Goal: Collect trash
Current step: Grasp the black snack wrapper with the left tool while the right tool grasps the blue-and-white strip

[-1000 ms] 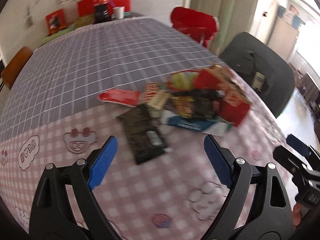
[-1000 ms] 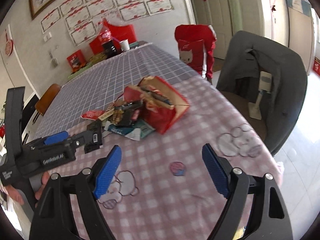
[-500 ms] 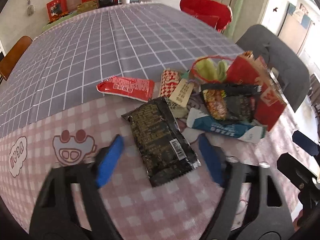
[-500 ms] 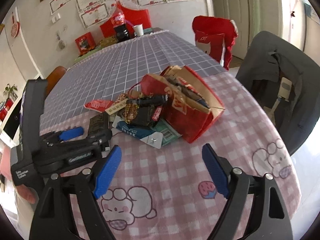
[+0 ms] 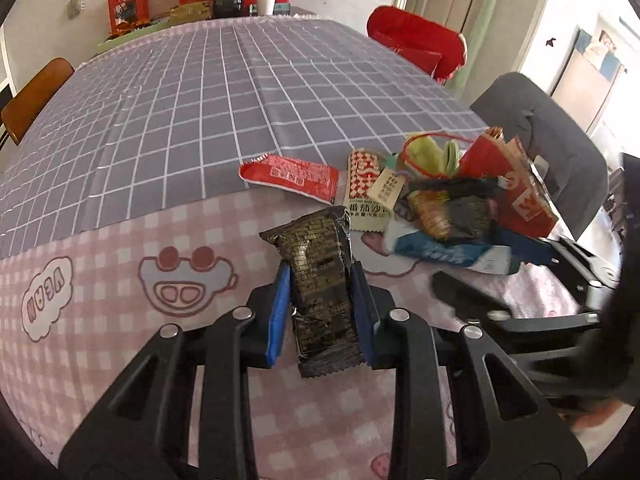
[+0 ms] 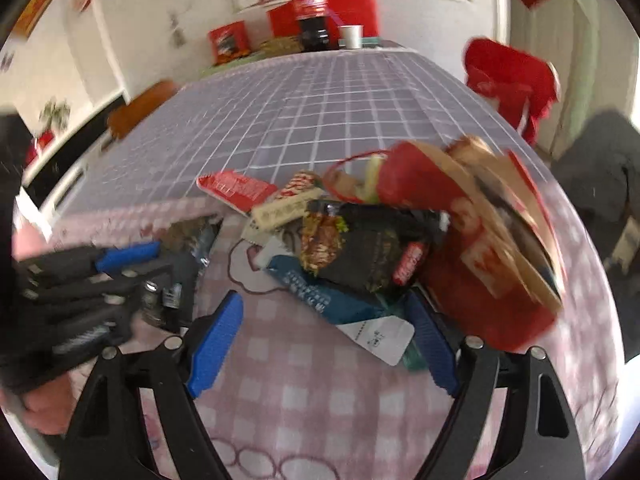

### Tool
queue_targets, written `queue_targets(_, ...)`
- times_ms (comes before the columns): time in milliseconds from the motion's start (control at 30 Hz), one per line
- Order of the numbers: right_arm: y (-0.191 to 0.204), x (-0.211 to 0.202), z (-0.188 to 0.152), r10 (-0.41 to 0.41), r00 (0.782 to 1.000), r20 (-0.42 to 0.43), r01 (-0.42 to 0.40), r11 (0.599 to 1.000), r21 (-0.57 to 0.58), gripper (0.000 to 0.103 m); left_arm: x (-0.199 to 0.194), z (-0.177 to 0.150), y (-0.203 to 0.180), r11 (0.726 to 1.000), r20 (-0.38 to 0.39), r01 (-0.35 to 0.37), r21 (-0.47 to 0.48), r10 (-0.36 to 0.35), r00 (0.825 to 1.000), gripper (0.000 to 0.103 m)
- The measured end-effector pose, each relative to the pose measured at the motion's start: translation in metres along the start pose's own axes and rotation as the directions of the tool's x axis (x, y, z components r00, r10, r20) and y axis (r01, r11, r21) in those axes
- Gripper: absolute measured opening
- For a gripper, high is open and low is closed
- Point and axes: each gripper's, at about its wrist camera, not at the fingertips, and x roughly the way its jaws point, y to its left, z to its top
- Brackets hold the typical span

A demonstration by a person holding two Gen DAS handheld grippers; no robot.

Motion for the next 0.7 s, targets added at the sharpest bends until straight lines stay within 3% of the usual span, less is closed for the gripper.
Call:
queue_targets(67, 0.006, 0.003, 0.001, -0.052, 0.999, -0.001, 0.052, 0.998, -0.035, 0.055, -0.007, -0.001, 0.001, 1.000, 0.009, 0.009, -0.003, -0.009, 1.000, 0.029)
queue_targets(100, 0.010, 0.003, 0.001, -0.065, 0.998, 0.001, 0.064, 0.996, -0.059, 0.033, -0.010, -0.002, 0.002, 1.000, 0.010, 0.014, -0.006, -0.014, 1.000, 0.029)
queue_targets(133, 0.012, 0.006, 0.000, -0.048, 0.999, -0.020, 0.046, 0.996, -0.081, 0.023, -0.012, -0.002, 0.002, 1.000, 0.012, 0.021, -0.009, -0.020, 1.000, 0.029)
queue_targets(167, 0.012, 0.008, -0.001, -0.010, 0.999, -0.032, 0.007, 0.997, -0.075, 0.022, -0.014, -0.004, 0.001, 1.000, 0.014, 0.022, -0.005, -0.022, 1.000, 0.029)
queue_targets(233, 0.012, 0.007, -0.001, -0.002, 1.000, -0.027, 0.000, 0.997, -0.074, 0.006, -0.018, -0.005, -0.001, 1.000, 0.020, 0.014, 0.006, -0.014, 1.000, 0.029)
queue_targets(367, 0.012, -0.008, -0.003, 0.044, 0.999, -0.016, -0.045, 0.999, -0.025, 0.002, -0.025, -0.005, -0.001, 1.000, 0.035, 0.016, 0.008, -0.016, 0.999, 0.029)
queue_targets(700, 0.021, -0.065, -0.040, 0.031, 0.999, 0.041, -0.032, 0.999, 0.016, 0.002, -0.050, -0.023, 0.002, 0.999, 0.059, 0.038, 0.017, -0.039, 0.998, 0.029)
